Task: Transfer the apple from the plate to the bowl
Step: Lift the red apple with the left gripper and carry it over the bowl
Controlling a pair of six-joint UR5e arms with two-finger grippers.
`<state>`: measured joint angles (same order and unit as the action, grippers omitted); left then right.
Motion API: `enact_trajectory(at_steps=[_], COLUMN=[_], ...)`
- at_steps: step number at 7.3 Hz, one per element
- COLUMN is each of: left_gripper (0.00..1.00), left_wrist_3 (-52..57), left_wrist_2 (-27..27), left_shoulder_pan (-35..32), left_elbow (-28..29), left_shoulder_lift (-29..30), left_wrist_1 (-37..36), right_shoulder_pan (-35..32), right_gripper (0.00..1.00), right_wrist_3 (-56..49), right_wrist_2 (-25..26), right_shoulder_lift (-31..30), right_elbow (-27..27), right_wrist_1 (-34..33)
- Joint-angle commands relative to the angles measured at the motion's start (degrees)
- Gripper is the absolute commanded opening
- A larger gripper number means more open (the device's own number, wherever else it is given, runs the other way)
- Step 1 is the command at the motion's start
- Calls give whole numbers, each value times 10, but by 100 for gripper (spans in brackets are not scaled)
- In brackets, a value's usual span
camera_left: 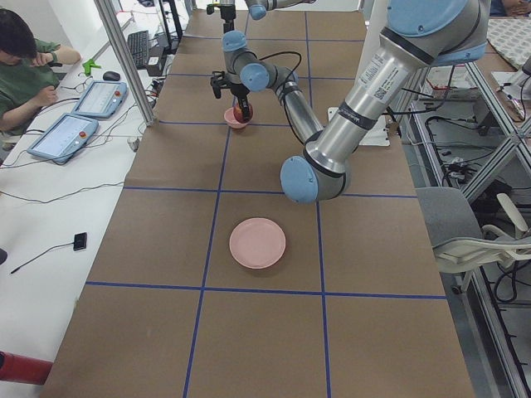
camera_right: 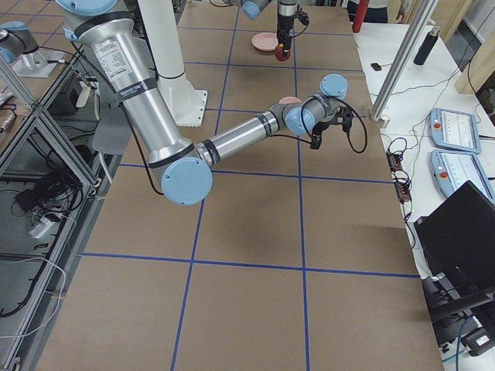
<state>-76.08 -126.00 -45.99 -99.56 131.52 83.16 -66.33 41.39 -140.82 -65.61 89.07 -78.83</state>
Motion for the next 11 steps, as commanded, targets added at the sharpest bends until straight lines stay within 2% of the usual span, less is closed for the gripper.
enact_trajectory(at_steps=[1,2,3,4,5,7,9,11], left_gripper=[0,0,0,0,0,0,0,0], left_wrist_3=[-42,-58,-63,-81,-87,-87,-88,-89], left_wrist_2=[9,50,57,64,79,102,105,105], left_shoulder_pan=[14,31,41,54,63,81,91,91], left_elbow=[94,156,223,264,276,295,332,338], left_shoulder_lift=[52,92,129,150,156,156,156,157], left_wrist_1=[71,100,131,160,166,171,211,218], right_shoulder_pan=[-34,-48,-69,-87,-91,-96,-100,-99], right_gripper=[100,100,100,100,100,100,100,100], right_wrist_3=[-150,-230,-294,-335,-344,-344,-344,-344], right_wrist_2=[21,48,69,71,71,71,70,70], right_shoulder_lift=[-34,-39,-43,-56,-89,-94,-93,-90], right_elbow=[1,1,1,1,3,8,8,8], right_wrist_1=[-63,-116,-169,-191,-187,-186,-186,-190])
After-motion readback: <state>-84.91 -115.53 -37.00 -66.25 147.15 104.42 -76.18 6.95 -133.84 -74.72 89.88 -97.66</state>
